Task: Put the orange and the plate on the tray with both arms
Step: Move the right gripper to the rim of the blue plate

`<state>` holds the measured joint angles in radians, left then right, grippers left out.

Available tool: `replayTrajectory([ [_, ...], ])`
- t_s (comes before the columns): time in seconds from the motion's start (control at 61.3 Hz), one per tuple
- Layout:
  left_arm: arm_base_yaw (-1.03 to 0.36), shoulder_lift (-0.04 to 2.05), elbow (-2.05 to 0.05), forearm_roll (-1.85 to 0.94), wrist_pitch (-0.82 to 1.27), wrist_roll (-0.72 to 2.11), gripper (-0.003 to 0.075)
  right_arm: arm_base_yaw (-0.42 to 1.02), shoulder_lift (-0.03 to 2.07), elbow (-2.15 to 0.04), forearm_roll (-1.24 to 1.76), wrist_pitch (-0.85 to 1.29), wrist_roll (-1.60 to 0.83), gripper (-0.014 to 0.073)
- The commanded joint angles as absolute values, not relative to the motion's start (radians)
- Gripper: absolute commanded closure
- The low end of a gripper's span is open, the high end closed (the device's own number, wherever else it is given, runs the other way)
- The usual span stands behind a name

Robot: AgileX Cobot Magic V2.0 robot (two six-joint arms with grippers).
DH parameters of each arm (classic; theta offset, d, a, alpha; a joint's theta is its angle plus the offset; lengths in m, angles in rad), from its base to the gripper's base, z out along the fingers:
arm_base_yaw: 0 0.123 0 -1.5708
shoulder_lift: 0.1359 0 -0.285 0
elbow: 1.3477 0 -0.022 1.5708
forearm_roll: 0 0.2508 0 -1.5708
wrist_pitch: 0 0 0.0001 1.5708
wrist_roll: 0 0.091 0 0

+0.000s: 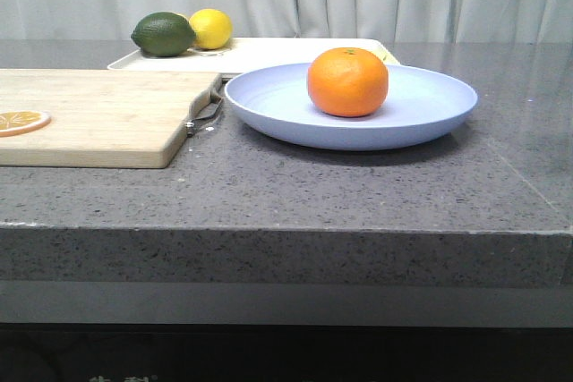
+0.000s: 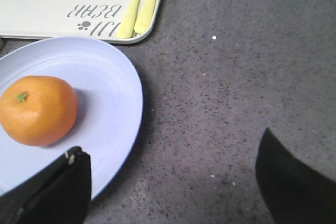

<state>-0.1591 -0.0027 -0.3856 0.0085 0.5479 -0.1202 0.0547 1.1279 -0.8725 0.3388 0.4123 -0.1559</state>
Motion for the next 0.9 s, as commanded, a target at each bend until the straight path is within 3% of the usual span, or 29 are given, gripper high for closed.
replayTrajectory([
  [0.0,-0.158,0.009,-0.411,0.0,0.461,-0.129,0.0738,0.064,1.219,-0.976,0.381,0.403,-0.165,-0.0003],
  [0.163,-0.158,0.009,-0.411,0.0,0.461,-0.129,0.0738,0.083,1.37,-1.068,0.396,0.429,-0.165,0.0146],
  [0.261,-0.158,0.009,-0.411,0.0,0.461,-0.129,0.0738,0.092,1.45,-1.114,0.423,0.443,-0.165,0.0193],
  [0.685,-0.158,0.009,-0.411,0.0,0.461,-0.129,0.0738,0.142,1.624,-1.206,0.449,0.457,-0.165,0.0199],
  [0.881,-0.158,0.009,-0.411,0.0,0.459,-0.129,0.0738,0.143,1.639,-1.214,0.456,0.466,-0.165,0.0396],
])
